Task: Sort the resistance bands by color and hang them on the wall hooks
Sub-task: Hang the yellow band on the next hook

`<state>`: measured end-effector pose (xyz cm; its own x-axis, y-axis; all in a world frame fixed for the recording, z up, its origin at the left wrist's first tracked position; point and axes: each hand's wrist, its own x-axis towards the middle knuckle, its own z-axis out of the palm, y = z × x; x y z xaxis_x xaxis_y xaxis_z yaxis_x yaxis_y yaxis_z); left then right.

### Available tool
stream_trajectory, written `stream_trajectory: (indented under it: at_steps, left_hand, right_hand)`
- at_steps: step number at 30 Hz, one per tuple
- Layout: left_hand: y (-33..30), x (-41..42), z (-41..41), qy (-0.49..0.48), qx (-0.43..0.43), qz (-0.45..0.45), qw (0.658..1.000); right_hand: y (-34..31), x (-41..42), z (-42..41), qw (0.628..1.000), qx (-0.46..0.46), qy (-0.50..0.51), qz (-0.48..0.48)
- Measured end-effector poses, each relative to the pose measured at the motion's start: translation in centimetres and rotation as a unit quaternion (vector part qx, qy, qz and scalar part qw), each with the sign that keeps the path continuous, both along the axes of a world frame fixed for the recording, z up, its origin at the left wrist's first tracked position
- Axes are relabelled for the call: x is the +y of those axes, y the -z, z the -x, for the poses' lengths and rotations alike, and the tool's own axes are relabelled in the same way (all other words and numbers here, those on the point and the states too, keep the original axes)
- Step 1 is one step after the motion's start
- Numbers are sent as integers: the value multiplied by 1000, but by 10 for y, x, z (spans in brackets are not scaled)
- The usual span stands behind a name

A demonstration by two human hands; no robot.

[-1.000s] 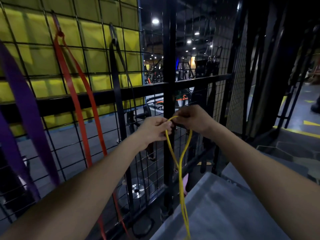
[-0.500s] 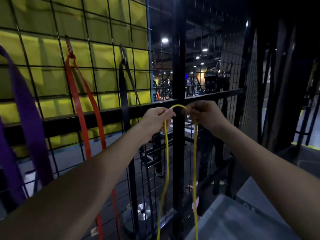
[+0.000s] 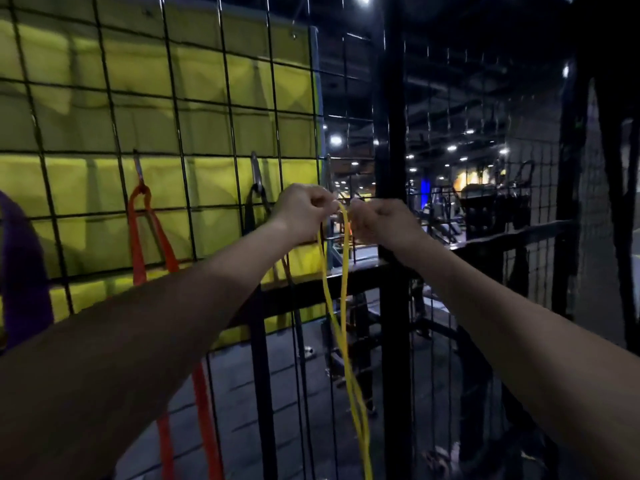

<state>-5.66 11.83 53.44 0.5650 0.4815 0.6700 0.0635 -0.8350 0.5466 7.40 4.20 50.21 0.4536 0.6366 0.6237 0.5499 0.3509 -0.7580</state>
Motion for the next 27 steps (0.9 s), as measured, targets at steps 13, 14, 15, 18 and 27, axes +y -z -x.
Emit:
stream_trajectory:
  at_steps: [13, 14, 15, 18, 27]
  left_hand:
    - [-45, 33, -30, -89, -18, -99, 991]
    - [-45, 35, -30, -97, -15, -100, 990]
    - [-46, 37, -31, -101, -14, -99, 990]
    - [-46, 43, -31, -104, -12, -92, 990]
    - [-47, 48, -30, -100, 10, -99, 990]
  right_hand:
    - [-78, 74, -34, 999, 3, 48, 12]
    - [-78, 76, -36, 999, 28, 31, 9]
    - [-78, 77, -37, 999, 45, 15, 7]
    - [-79, 82, -39, 998, 60, -2, 15]
    - [-83, 69, -39, 986, 113, -116, 46]
